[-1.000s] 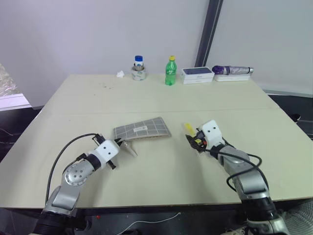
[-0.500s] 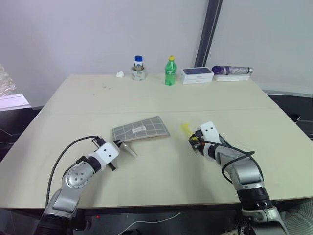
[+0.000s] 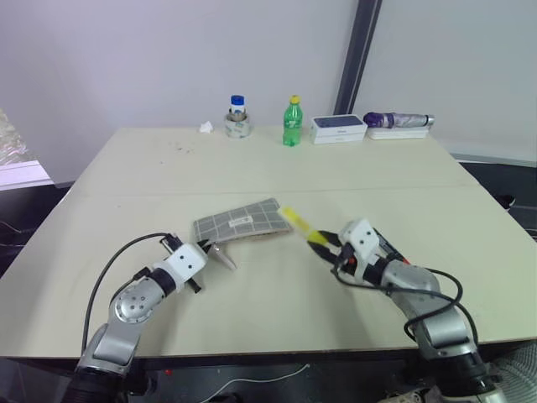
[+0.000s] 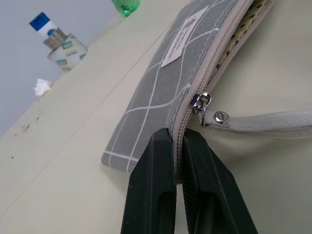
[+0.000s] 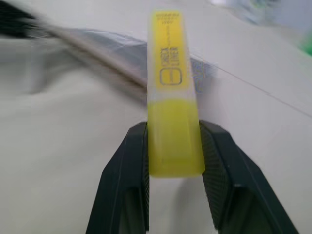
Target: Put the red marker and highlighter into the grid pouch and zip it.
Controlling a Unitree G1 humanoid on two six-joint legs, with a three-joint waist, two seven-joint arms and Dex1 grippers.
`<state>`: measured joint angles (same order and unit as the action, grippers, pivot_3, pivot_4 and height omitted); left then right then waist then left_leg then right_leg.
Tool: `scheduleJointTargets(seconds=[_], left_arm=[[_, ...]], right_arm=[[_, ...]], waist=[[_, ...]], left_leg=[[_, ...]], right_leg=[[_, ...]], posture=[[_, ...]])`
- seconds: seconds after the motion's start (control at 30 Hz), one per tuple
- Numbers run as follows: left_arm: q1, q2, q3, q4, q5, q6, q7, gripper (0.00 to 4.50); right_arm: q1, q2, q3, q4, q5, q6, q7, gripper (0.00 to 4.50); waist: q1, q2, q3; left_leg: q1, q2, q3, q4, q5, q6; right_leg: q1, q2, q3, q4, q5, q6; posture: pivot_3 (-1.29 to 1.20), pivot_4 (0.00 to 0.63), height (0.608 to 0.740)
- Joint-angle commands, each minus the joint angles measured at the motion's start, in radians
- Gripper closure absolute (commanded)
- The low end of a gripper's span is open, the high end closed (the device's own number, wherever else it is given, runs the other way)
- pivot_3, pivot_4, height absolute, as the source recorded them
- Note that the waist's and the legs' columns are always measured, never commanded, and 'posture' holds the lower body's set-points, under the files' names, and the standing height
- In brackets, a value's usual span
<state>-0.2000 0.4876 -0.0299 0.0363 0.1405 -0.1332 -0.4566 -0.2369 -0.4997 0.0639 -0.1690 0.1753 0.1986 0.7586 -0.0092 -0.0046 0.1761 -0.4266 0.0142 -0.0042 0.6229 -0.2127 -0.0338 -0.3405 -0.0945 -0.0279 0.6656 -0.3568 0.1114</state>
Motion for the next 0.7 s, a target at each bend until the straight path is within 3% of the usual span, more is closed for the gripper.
scheduleJointTargets(seconds=[0.03,0.37,0.5,0.7], left_arm=[[-0.023,0.004,-0.001,-0.053,-0.031,0.010,-0.025,4.50],[-0.050,0.009,-0.008,-0.101,-0.038,0.052,-0.059,4.50],[-0.049,0.000,-0.013,-0.114,-0.040,0.081,-0.066,4.50],[-0.047,0.004,-0.022,-0.125,-0.033,0.077,-0.064,4.50]], right_arm=[[0.002,-0.036,-0.009,0.001,0.002,-0.066,0.047,3.62],[-0.082,-0.012,0.032,0.139,-0.083,-0.164,-0.004,3.62],[-0.076,0.014,0.014,0.107,-0.002,-0.207,0.041,3.62],[-0.058,-0.034,0.049,0.138,-0.069,-0.254,0.070,3.62]], waist=[[-0.001,0.000,0.000],[0.004,0.000,0.000],[-0.001,0.000,0.000],[0.000,0.000,0.000]], left_leg=[[0.000,0.000,0.000,0.000,0.000,0.000],[0.001,0.000,0.000,0.001,0.000,-0.001],[0.001,0.000,0.000,0.001,0.000,-0.001],[0.001,0.000,0.000,0.001,0.000,-0.001]], right_leg=[[0.000,0.000,0.000,0.000,0.000,0.000],[0.001,0.000,0.000,0.000,0.000,0.000],[0.001,0.000,0.000,0.000,0.000,0.000],[0.001,0.000,0.000,0.000,0.000,0.000]], posture=[[0.00,0.150,0.740],[0.00,0.150,0.740],[0.00,0.150,0.740],[0.00,0.150,0.740]])
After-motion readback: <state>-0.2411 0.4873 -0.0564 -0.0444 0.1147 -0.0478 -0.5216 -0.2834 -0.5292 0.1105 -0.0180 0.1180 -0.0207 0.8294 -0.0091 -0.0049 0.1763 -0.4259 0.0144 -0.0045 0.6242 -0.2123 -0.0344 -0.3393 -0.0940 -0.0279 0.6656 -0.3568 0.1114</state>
